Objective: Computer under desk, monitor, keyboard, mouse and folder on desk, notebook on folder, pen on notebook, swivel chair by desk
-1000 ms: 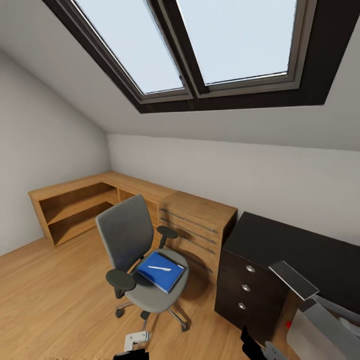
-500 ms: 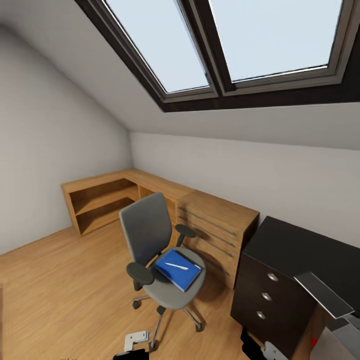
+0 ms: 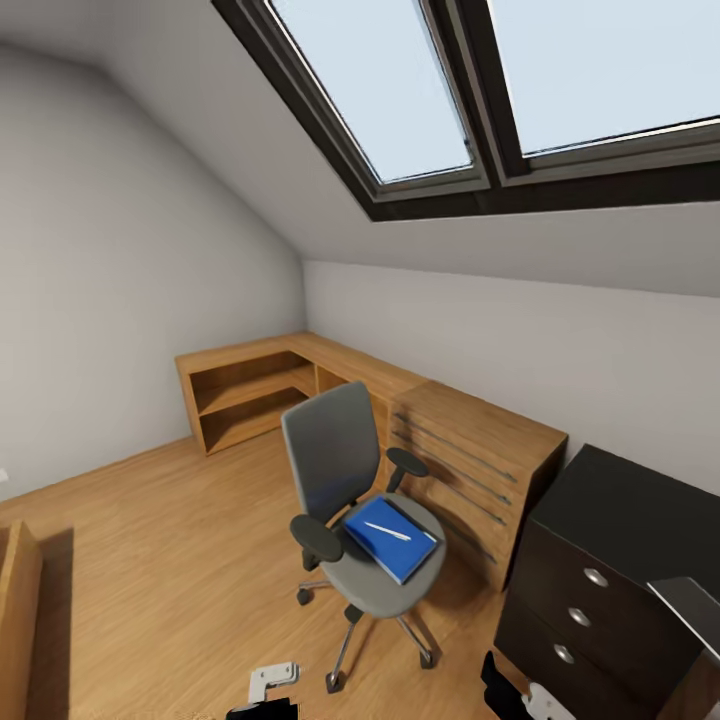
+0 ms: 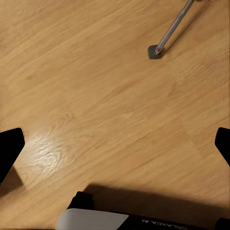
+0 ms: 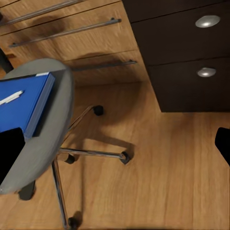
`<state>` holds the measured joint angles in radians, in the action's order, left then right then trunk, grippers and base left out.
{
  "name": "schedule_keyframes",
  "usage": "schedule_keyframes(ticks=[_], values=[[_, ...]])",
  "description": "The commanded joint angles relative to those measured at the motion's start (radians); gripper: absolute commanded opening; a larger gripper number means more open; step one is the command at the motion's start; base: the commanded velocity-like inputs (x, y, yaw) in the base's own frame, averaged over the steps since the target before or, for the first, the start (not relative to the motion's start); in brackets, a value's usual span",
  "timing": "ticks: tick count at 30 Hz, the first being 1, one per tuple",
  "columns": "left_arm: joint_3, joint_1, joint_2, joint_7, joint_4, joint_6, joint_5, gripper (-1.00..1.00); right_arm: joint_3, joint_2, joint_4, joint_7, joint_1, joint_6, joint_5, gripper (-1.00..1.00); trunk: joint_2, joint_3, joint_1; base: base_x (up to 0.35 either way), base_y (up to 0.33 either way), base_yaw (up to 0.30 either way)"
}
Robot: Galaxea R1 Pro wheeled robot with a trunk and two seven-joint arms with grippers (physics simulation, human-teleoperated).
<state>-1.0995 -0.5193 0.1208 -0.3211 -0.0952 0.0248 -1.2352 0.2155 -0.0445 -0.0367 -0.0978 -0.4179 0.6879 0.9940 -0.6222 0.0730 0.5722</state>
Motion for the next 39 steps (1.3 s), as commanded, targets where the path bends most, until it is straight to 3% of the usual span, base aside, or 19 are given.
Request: schedule_keyframes(ticks=[1, 21, 39], values=[[-0.008, -0.001, 0.0, -0.006, -0.001, 0.003, -0.006, 1.0, 0.002, 0.0, 0.001, -0.01, -0.001, 0.003, 0.011, 1.0, -0.002, 0.002, 0.0, 0.0, 0.0, 0.271], [-0.008, -0.001, -0.001, -0.006, -0.001, 0.001, -0.006, 1.0, 0.002, -0.013, 0.003, -0.011, -0.001, 0.004, 0.01, 1.0, -0.002, 0.014, 0.0, 0.042, 0.0, 0.269], [-0.008, -0.001, -0.001, -0.006, -0.001, 0.001, -0.006, 1.0, 0.002, -0.018, 0.003, -0.01, -0.001, 0.005, 0.011, 1.0, -0.002, 0.015, 0.0, 0.017, 0.0, 0.079]])
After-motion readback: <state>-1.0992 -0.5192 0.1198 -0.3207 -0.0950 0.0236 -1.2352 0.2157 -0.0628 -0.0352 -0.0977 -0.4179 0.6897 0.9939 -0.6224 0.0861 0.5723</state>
